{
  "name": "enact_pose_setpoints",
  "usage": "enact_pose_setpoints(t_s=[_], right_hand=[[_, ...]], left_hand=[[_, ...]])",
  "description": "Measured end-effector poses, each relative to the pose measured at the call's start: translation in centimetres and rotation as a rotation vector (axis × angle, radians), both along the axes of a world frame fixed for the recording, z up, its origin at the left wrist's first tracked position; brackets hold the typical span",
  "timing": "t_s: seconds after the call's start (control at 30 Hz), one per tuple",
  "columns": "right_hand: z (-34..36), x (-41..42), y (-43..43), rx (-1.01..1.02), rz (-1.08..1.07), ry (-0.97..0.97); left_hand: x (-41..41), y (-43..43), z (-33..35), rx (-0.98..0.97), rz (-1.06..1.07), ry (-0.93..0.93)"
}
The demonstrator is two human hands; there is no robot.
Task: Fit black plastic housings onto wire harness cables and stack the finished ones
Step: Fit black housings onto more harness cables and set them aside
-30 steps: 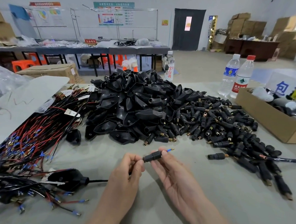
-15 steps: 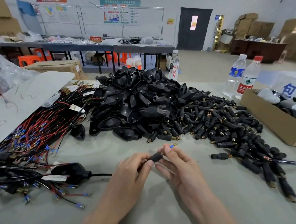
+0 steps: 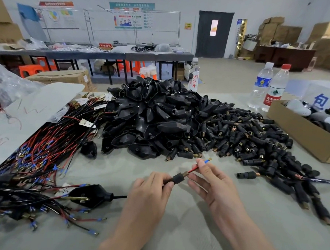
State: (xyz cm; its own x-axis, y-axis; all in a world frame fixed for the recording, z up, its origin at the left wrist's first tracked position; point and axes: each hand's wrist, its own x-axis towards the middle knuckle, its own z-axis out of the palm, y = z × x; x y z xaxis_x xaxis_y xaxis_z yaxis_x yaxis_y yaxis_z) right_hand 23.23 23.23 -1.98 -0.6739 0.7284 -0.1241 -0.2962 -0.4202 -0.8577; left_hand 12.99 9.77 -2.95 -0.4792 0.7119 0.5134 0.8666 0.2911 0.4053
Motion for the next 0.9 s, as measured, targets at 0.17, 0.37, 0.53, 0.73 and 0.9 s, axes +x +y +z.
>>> enact_pose_setpoints(t_s=[0.17,0.37,0.53,0.73,0.9], right_hand=[[-0.2,0.3,0.3,0.029,-0.026,-0.012],[-0.1,0.5,0.6,0.026,-0.07,-0.007],[-0.2,1.2,1.8,-0.157,-0.175,0.051],[-1.0,0.1,1.0,-0.283,-0.059,0.084],[-1.3,-0.1,1.0,-0.274,-0.01,0.092]], left_hand=[[0.4,0.0,0.0,0.015,-0.055,-0.082],[-0.2,-0.2,-0.5,-0.001,-0.065,-0.098],[-0.3,-0.4,-0.1,0.007,-0.022,0.048],[-0.6,-0.7,-0.8,0.075,-0.004,0.007],[-1.0,-0.7,-1.0,0.092,0.023,-0.028]])
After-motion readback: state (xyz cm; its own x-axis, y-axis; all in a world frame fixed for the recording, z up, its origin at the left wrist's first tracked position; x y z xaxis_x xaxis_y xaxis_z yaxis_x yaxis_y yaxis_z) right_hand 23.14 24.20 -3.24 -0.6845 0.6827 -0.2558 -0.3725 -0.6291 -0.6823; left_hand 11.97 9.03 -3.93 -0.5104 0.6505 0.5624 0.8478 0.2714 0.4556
